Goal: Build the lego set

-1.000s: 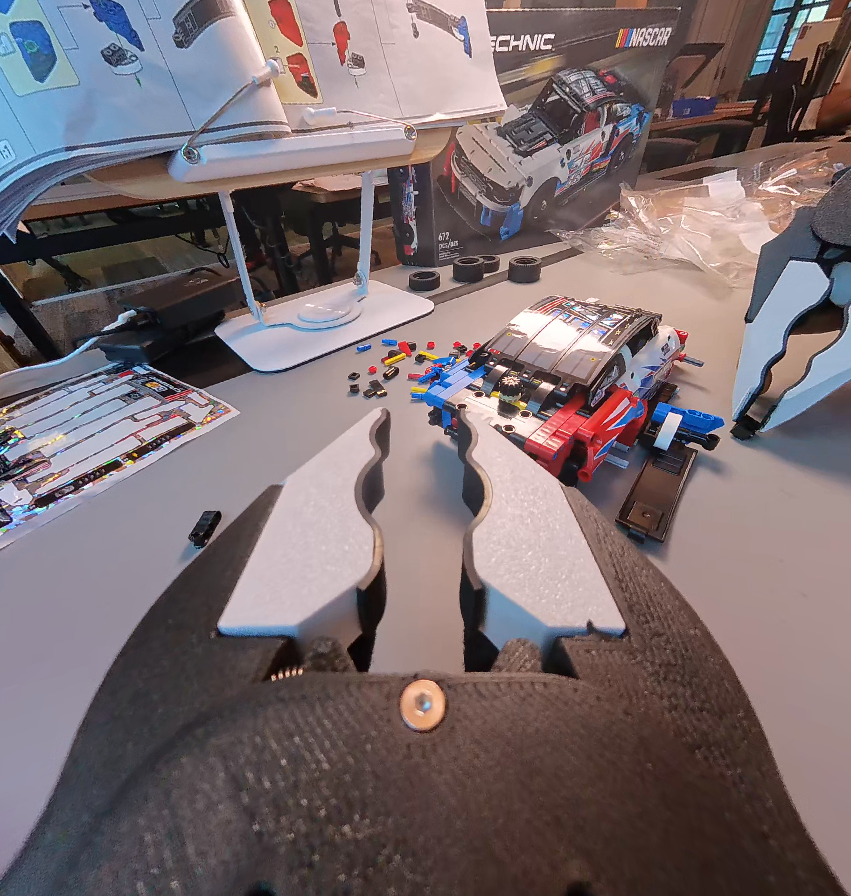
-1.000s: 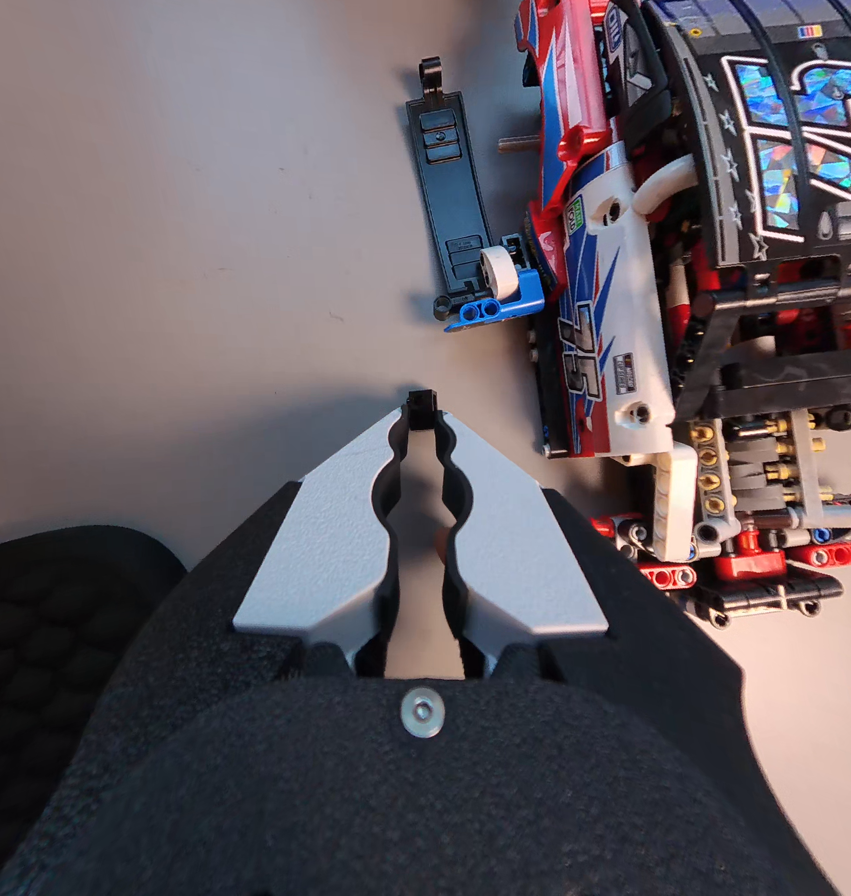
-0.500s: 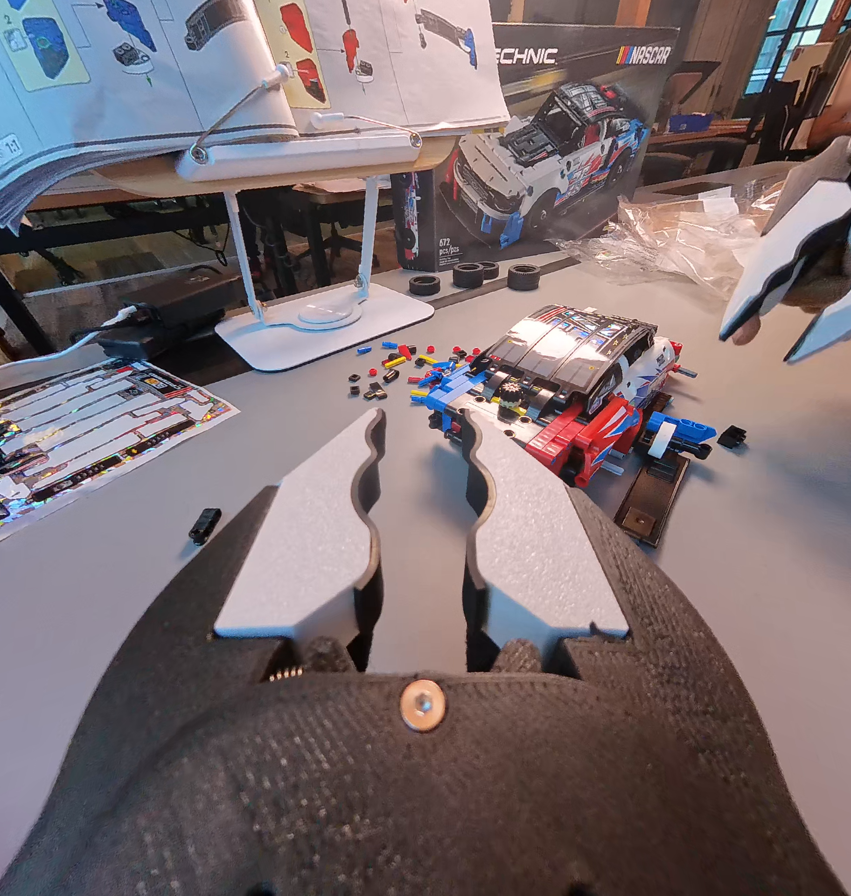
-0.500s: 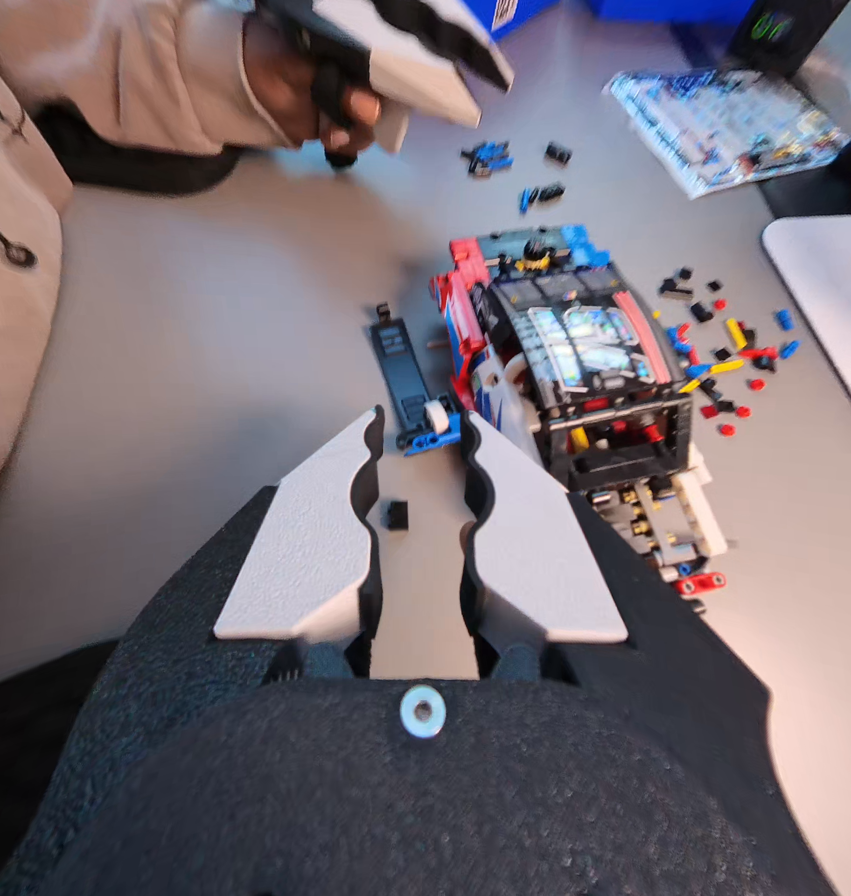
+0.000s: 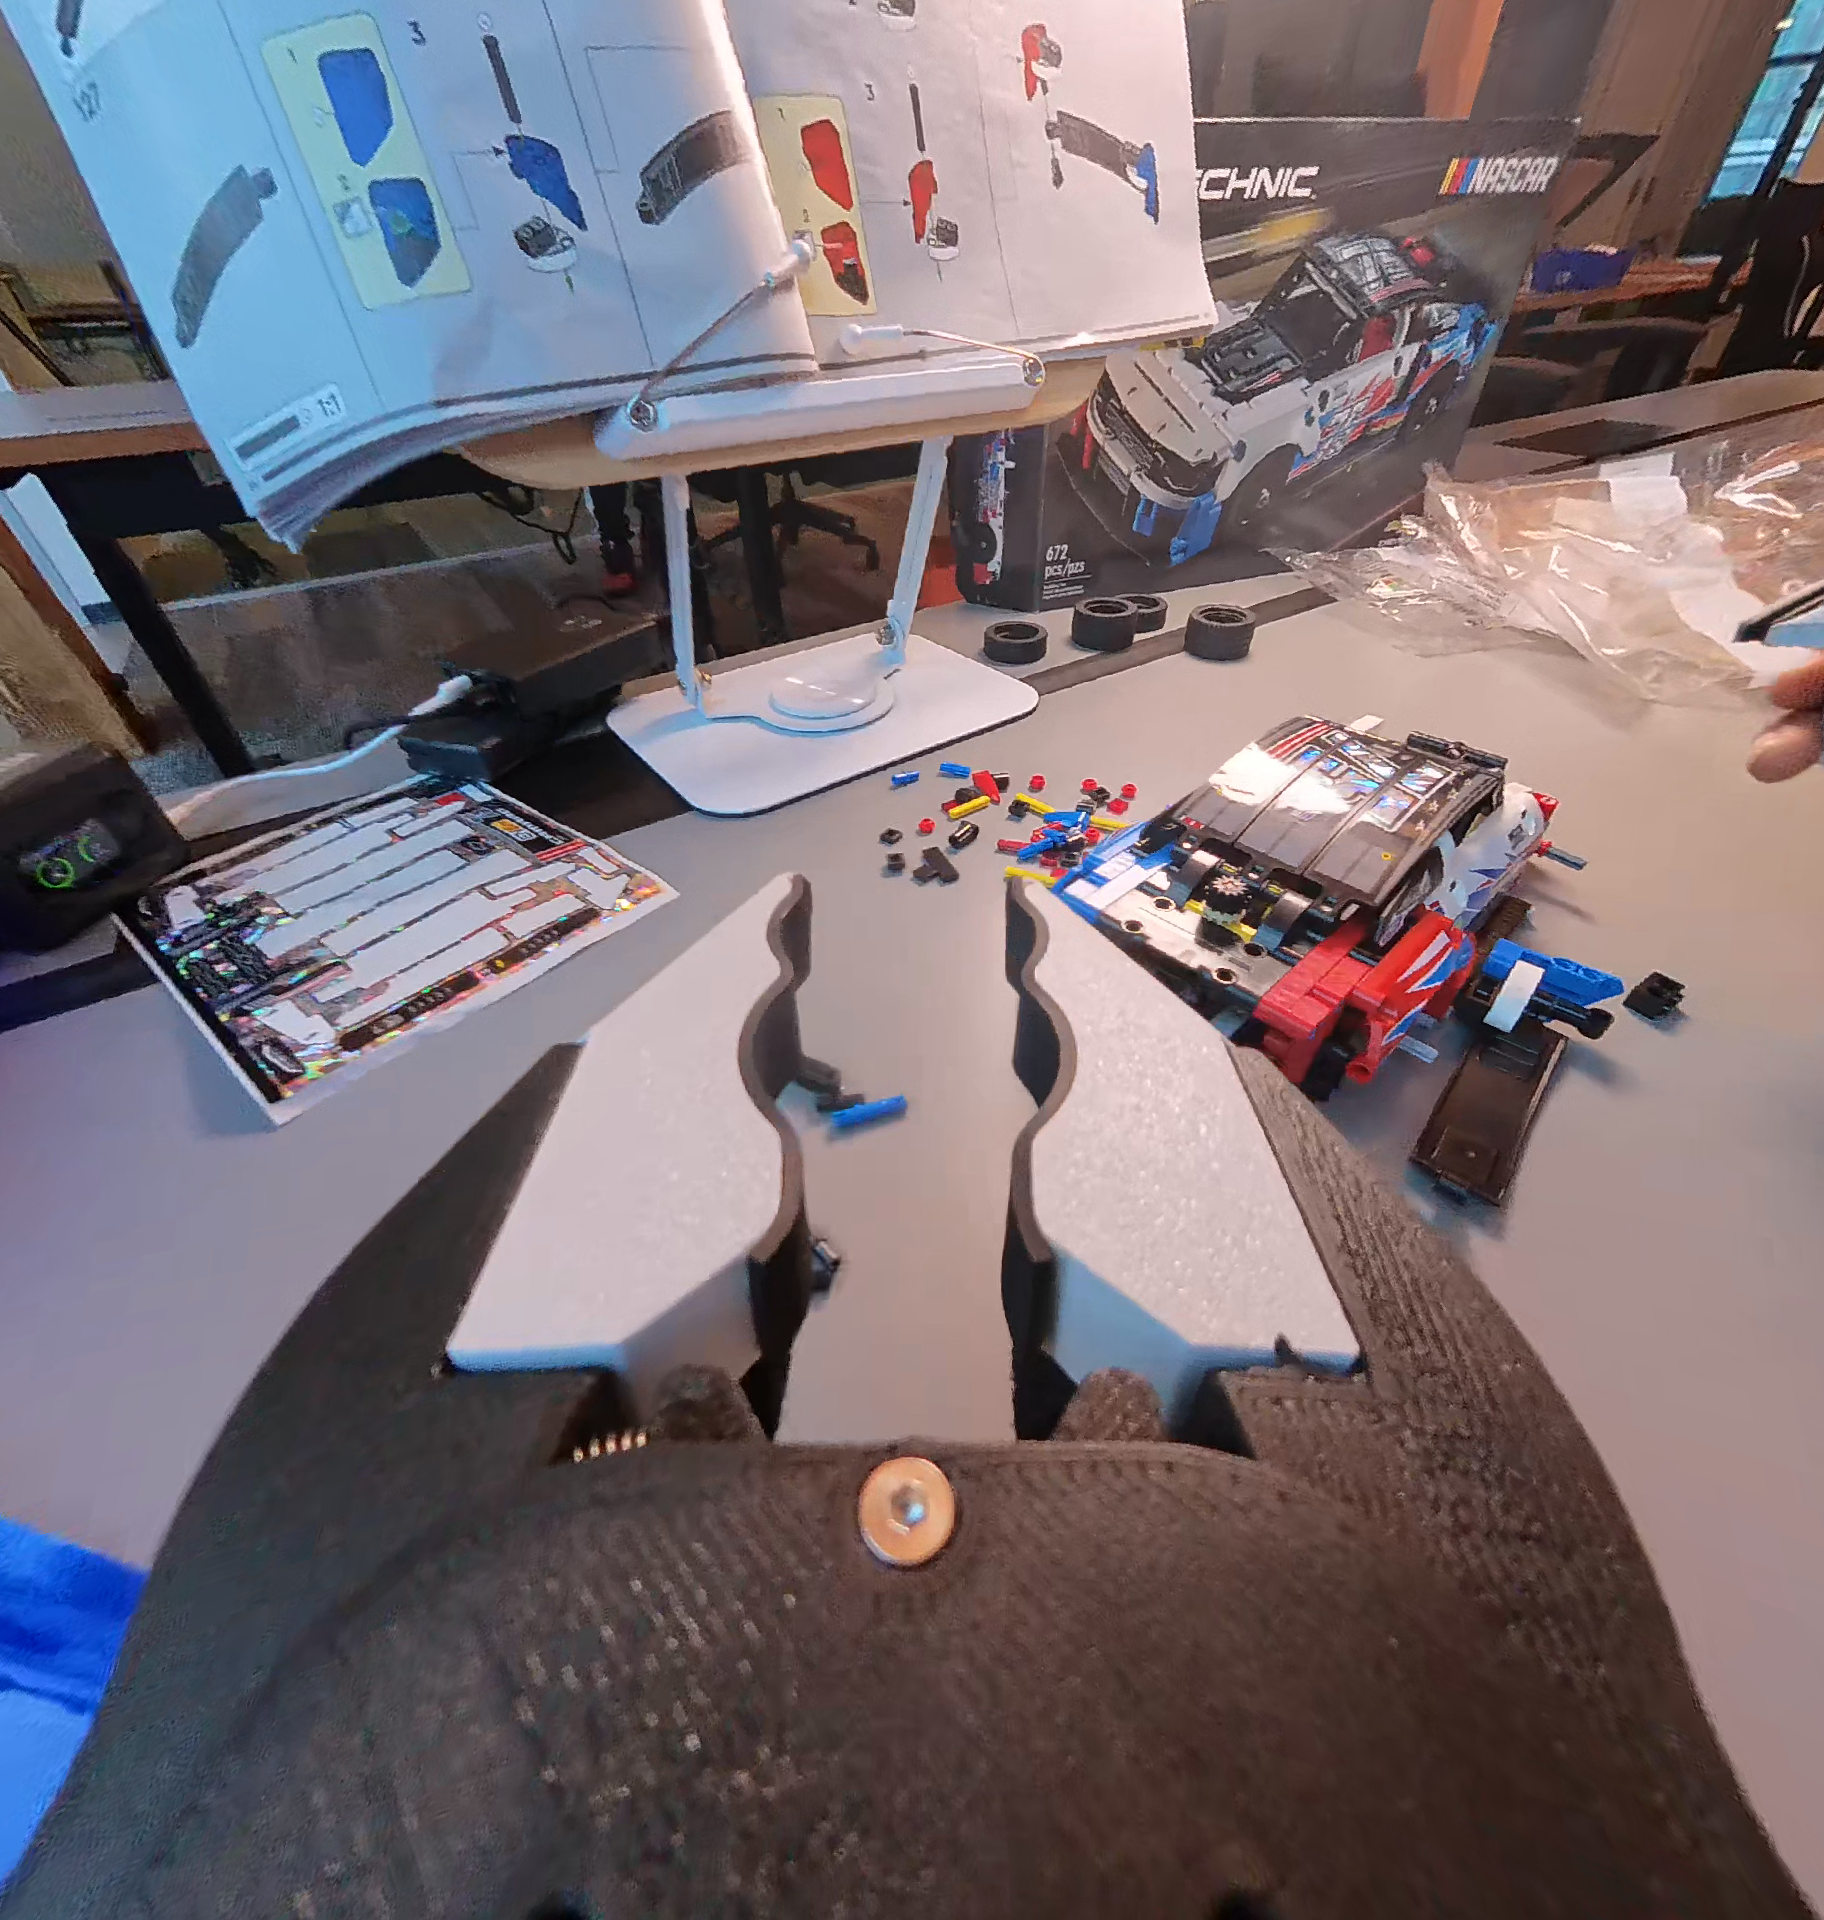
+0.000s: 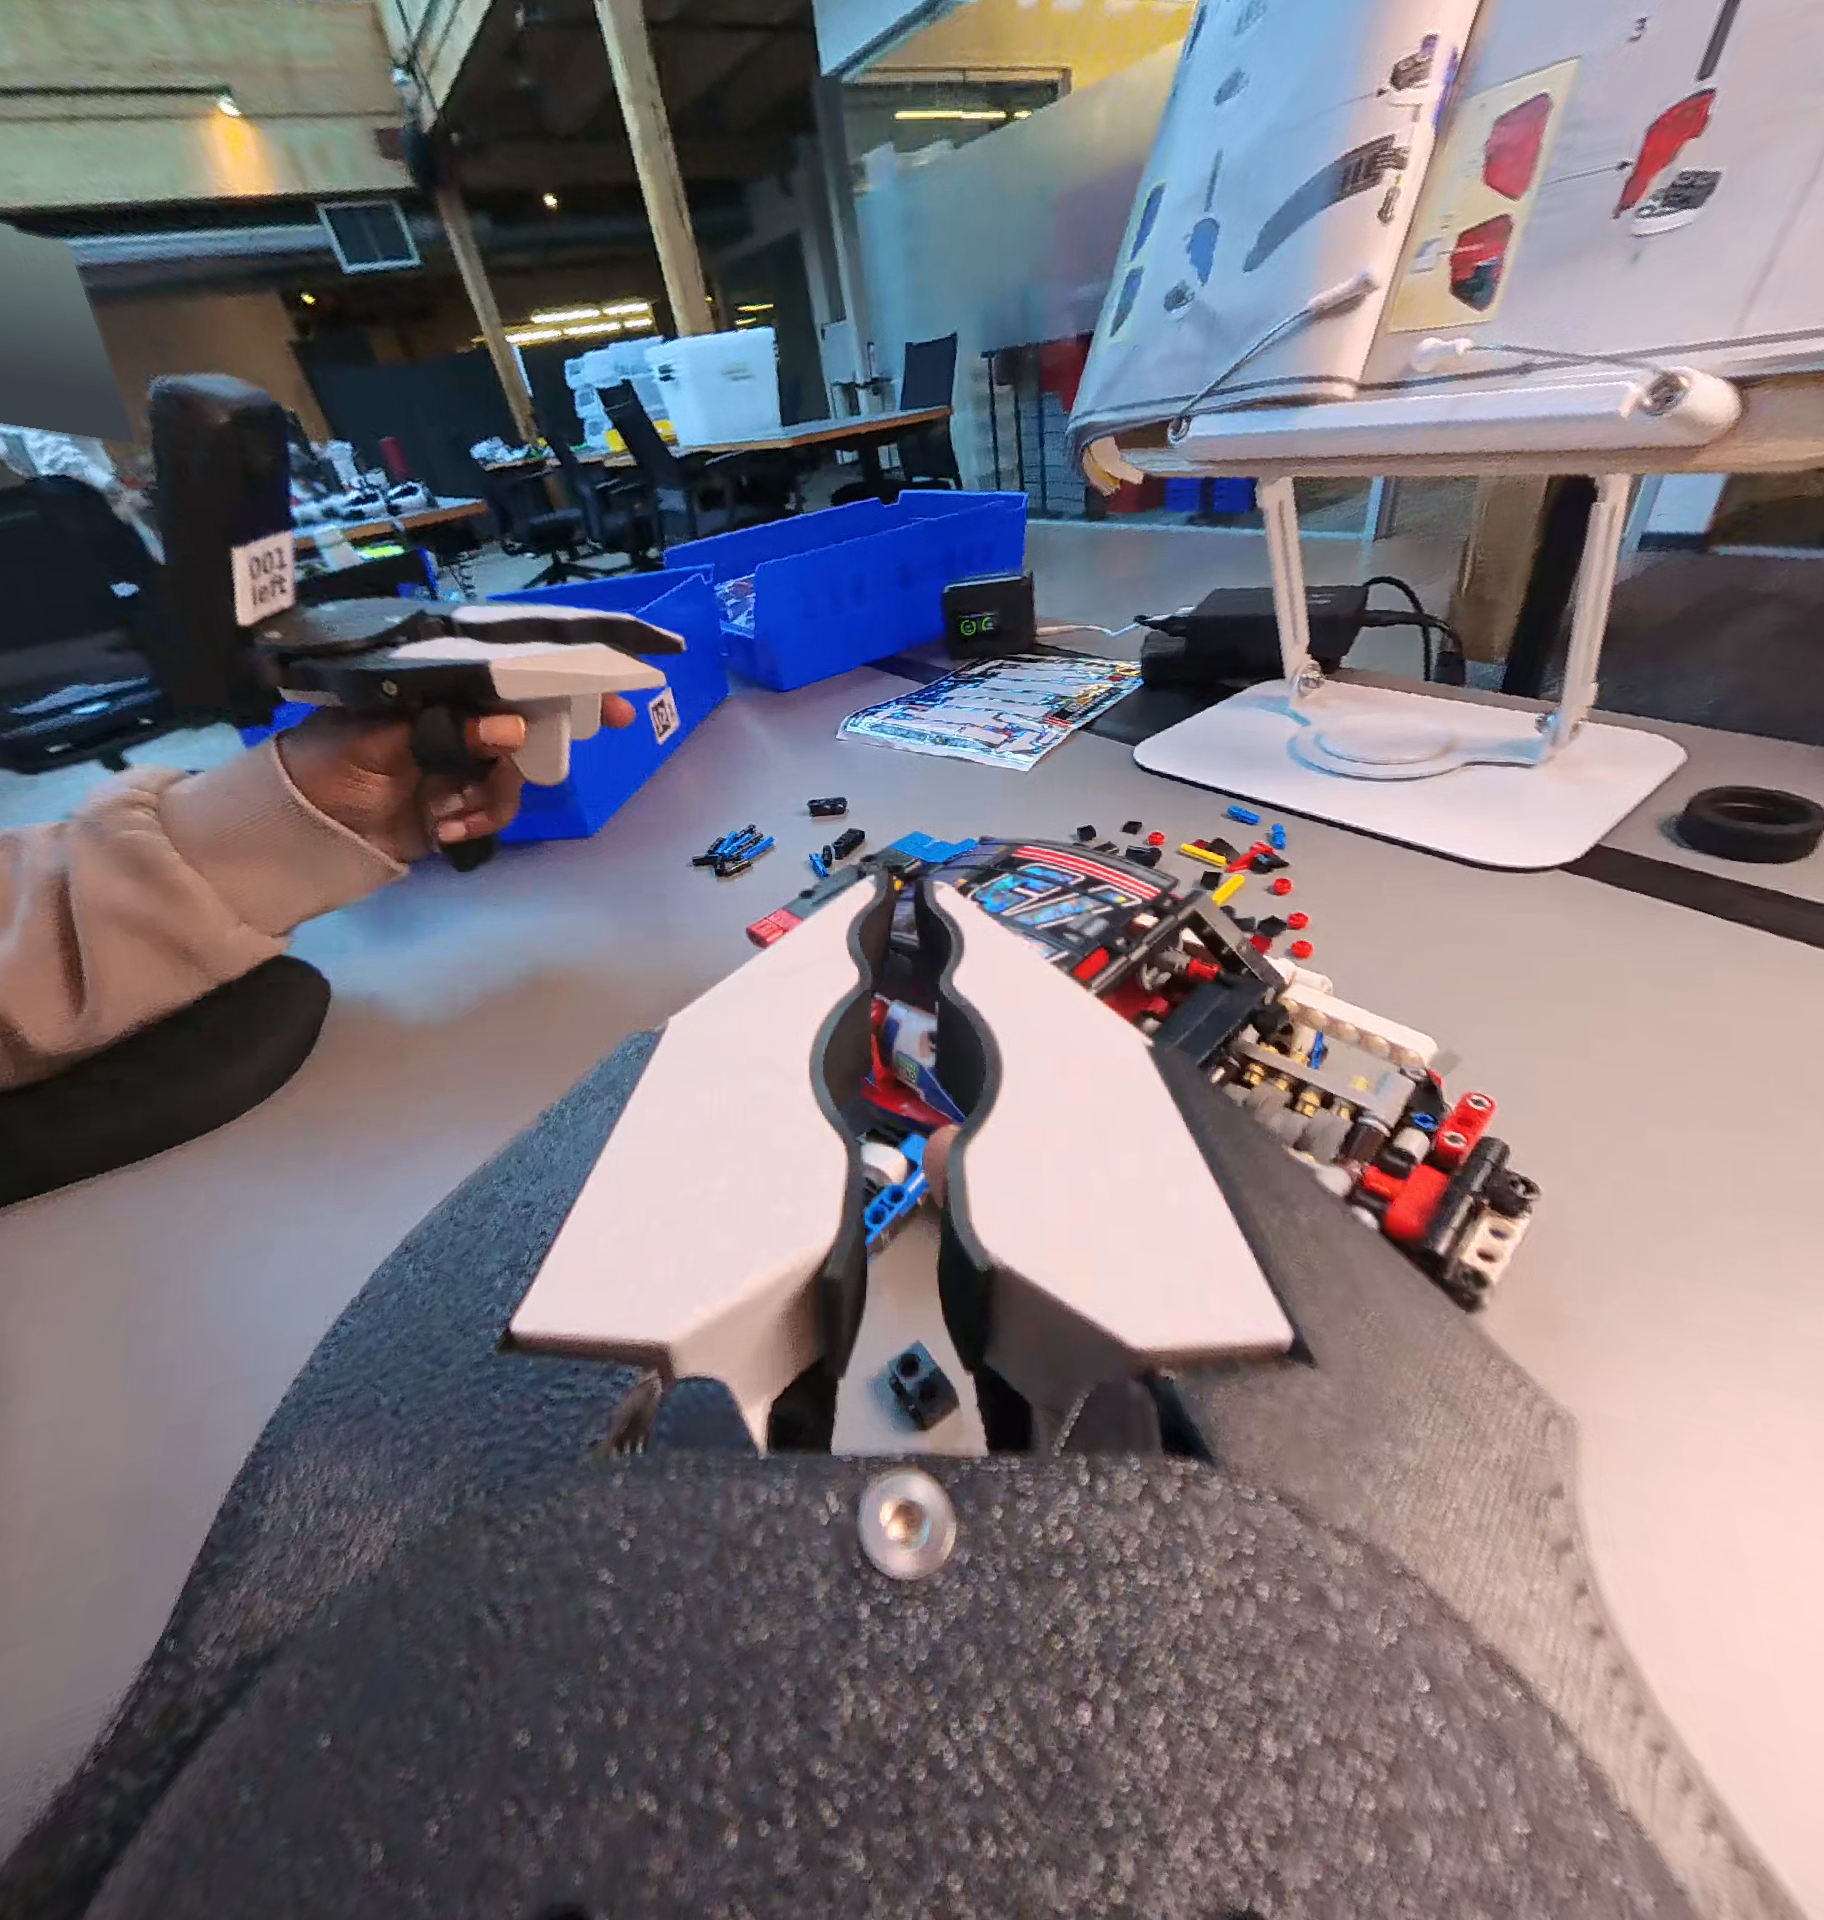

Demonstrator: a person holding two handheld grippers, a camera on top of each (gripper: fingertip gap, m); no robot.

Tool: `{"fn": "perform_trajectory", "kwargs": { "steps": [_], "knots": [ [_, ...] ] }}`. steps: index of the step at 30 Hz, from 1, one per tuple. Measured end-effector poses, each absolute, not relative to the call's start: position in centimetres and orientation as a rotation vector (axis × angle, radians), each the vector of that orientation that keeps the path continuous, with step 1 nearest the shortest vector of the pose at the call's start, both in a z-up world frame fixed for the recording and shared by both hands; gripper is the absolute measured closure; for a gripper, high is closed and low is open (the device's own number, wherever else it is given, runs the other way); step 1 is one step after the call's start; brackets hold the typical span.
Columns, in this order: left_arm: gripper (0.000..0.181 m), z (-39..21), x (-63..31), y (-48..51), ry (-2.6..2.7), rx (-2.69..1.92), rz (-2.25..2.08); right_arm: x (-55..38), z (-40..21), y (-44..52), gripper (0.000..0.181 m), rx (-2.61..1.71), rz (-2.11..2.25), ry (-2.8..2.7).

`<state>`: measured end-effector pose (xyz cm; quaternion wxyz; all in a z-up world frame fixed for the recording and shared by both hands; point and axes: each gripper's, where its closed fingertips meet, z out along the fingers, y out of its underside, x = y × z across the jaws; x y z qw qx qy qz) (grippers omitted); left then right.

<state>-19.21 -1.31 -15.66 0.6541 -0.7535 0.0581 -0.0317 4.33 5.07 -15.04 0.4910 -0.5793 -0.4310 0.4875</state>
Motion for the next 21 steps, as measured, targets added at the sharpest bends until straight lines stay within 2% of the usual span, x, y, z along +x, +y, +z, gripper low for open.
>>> {"fn": "perform_trajectory", "kwargs": {
  "steps": [8,12,19,21],
  "knots": [
    [0.143,-12.6,-22.6,-0.3,0.408,-1.971,-0.061,5.8,-15.3,7.0,0.181,-1.419,1.174,-0.919],
    [0.149,-15.7,-23.8,1.0,0.685,-2.244,-0.091,6.0,-15.6,7.2,0.181,-1.425,1.168,-0.916],
    [0.161,-22.0,-23.3,1.5,1.200,-2.464,-0.199,6.0,-16.7,7.4,0.181,-1.393,0.983,-1.008],
    [0.172,-23.5,-23.4,2.1,1.287,-2.481,-0.172,5.9,-16.7,7.3,0.181,-1.374,0.940,-1.028]
  ]
}}
